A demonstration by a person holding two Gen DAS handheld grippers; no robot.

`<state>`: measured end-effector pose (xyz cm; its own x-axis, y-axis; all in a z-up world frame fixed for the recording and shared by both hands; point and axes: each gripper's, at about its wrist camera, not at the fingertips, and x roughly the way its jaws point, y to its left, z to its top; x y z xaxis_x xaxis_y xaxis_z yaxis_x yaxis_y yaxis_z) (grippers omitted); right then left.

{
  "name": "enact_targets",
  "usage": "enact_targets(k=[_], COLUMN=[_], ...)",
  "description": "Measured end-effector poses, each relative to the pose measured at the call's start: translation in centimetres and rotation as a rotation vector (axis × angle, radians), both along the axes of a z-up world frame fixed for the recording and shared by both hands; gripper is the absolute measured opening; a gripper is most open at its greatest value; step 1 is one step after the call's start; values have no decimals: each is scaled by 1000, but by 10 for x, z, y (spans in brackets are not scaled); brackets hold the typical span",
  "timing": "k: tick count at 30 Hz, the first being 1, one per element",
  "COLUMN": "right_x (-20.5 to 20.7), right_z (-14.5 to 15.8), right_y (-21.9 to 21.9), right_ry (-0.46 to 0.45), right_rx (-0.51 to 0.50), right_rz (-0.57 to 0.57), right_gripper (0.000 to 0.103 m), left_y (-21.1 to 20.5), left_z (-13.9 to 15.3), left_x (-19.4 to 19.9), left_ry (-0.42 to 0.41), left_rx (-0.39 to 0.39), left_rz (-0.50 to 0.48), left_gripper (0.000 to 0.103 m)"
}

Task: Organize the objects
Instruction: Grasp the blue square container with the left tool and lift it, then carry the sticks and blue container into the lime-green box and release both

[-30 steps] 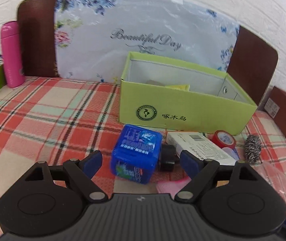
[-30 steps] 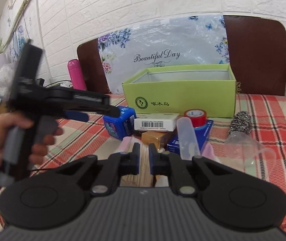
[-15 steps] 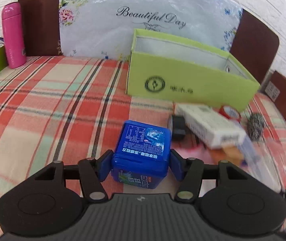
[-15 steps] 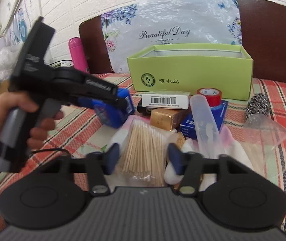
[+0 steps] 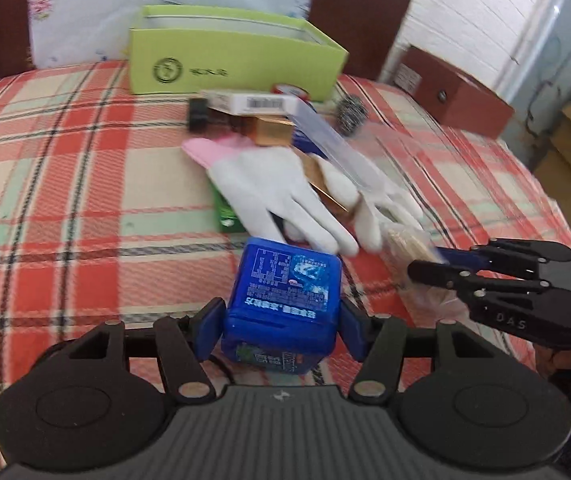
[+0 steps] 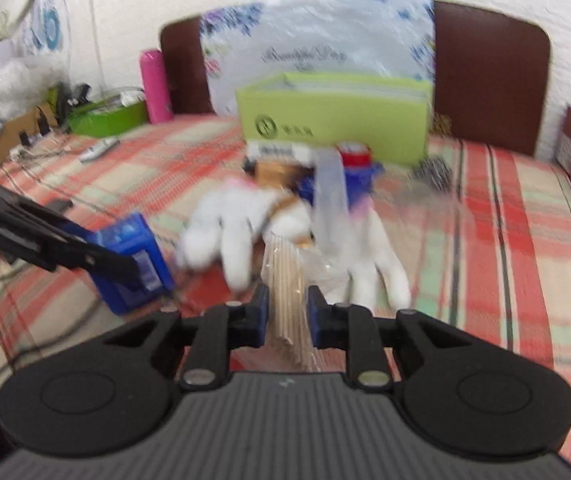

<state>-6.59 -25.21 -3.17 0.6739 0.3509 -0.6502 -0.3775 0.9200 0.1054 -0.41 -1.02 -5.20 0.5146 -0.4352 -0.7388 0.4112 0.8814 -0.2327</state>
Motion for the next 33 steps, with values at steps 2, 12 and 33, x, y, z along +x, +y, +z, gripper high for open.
enact_targets(k=[2, 12, 33], right_x=[-4, -8, 34], right_z=[-8, -13, 59], right_y=[-4, -6, -18], right_ry=[17, 26, -141], right_rx=[10, 23, 130], right_rz=[-32, -30, 22], right_gripper=[32, 43, 20], left_y=[-13, -13, 3], left_z=[-6, -8, 84], left_x=[1, 5, 43], left_ry=[-4, 6, -263], left_rx=[57, 23, -66], left_rz=[-6, 31, 14], left_gripper=[65, 65, 62])
